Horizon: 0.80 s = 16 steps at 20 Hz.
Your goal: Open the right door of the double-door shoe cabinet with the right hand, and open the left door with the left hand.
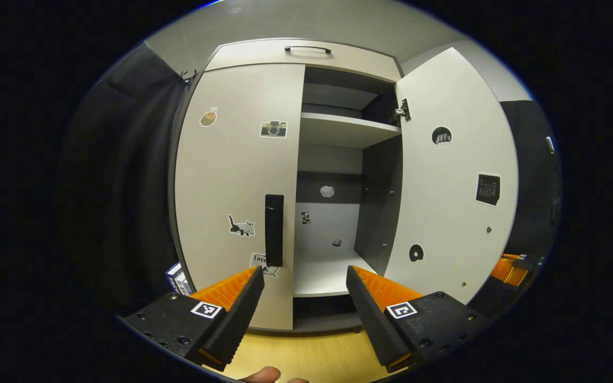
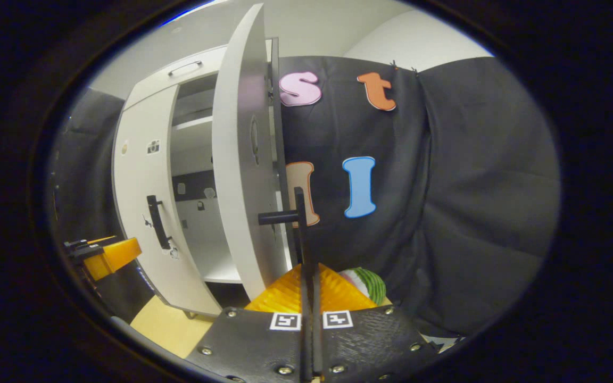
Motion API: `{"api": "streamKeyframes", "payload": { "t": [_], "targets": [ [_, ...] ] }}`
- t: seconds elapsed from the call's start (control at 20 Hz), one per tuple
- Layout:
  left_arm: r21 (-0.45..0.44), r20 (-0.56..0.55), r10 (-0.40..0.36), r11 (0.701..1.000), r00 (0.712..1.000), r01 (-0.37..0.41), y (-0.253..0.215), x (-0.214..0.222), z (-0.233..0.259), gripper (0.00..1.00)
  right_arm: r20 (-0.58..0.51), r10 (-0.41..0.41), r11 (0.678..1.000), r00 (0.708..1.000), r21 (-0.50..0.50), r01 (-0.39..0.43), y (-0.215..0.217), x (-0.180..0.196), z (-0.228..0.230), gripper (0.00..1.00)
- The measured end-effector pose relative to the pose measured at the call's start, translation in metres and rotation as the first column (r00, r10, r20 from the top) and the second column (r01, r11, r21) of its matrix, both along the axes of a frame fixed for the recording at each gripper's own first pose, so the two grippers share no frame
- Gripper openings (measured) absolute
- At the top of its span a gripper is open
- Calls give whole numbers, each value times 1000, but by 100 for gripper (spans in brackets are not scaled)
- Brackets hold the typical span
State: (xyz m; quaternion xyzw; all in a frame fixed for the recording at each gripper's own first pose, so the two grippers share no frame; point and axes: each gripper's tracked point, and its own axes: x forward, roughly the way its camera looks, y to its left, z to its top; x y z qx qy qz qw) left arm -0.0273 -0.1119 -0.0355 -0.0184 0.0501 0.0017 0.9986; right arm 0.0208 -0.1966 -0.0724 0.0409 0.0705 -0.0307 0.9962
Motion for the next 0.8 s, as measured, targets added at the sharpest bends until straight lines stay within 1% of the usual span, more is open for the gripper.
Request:
{"api": "streamKeyframes", "payload": {
  "t": [0.1,0.2,0.25,0.35,0.5,0.55,0.6,0.65,0.7,0.75,0.8],
  "targets": [
    [2,-6,33,999,999,-33,5,5,-2,96,0,21,1000,1000,-3,-21,1,0,-1,1],
    [0,-10,58,998,998,-58,12,13,-3,96,0,40,999,999,-8,-40,-1,2,0,4],
    [-3,-12,70,998,997,-70,15,18,-4,96,1,50,999,999,4,-50,0,1,1,5],
    [-5,-20,95,995,995,-95,22,30,-7,96,4,62,997,998,49,-63,1,-1,1,5],
    [7,-25,118,993,993,-118,30,49,-12,96,12,69,996,998,59,-69,-2,-6,2,5],
    [11,-25,121,993,992,-121,31,56,-13,96,24,71,996,997,49,-72,-5,-6,3,17],
    [13,-25,124,992,992,-124,32,63,-14,96,34,78,996,996,38,-79,-6,-11,6,11],
    [16,-23,128,992,991,-128,33,70,-15,96,41,69,997,997,19,-70,-10,-14,8,27],
    [21,-23,133,991,991,-133,35,78,-17,96,48,60,998,997,0,-60,-16,-16,9,33],
    [27,-23,136,990,990,-136,36,85,-18,96,55,61,998,997,-15,-60,-16,-19,11,54],
    [34,-23,140,990,990,-139,37,93,-19,96,59,56,998,997,-29,-55,-18,-21,13,59]
  ]
}}
